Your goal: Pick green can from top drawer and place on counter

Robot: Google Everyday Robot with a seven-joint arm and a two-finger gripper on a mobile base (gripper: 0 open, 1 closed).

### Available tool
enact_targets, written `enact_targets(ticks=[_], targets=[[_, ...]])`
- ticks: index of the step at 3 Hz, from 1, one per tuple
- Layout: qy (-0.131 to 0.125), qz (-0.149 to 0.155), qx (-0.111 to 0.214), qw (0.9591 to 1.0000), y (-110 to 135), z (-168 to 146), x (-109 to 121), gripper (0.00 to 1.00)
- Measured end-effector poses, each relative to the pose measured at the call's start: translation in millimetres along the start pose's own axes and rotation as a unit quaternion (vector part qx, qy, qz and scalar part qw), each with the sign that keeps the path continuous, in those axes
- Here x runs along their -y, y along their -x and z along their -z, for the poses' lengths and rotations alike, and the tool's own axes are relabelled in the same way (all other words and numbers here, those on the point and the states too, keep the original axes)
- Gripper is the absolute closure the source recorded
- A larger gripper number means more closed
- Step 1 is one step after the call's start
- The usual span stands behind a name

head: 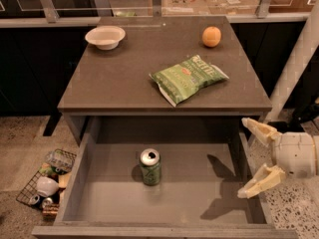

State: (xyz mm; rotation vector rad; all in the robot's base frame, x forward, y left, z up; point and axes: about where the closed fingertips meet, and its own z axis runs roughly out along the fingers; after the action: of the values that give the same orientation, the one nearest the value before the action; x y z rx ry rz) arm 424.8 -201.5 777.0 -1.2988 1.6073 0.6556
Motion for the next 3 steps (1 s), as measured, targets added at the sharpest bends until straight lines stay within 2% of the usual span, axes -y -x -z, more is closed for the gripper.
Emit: enact_targets(ticks=[2,3], targets=[[-0.004,-0.023,-0.004,0.9997,-24.5,-74.3,-10.1,0.00],[0.002,-0.045,0.019,0.9988,-32.7,-96.7,-15.0,0.00]])
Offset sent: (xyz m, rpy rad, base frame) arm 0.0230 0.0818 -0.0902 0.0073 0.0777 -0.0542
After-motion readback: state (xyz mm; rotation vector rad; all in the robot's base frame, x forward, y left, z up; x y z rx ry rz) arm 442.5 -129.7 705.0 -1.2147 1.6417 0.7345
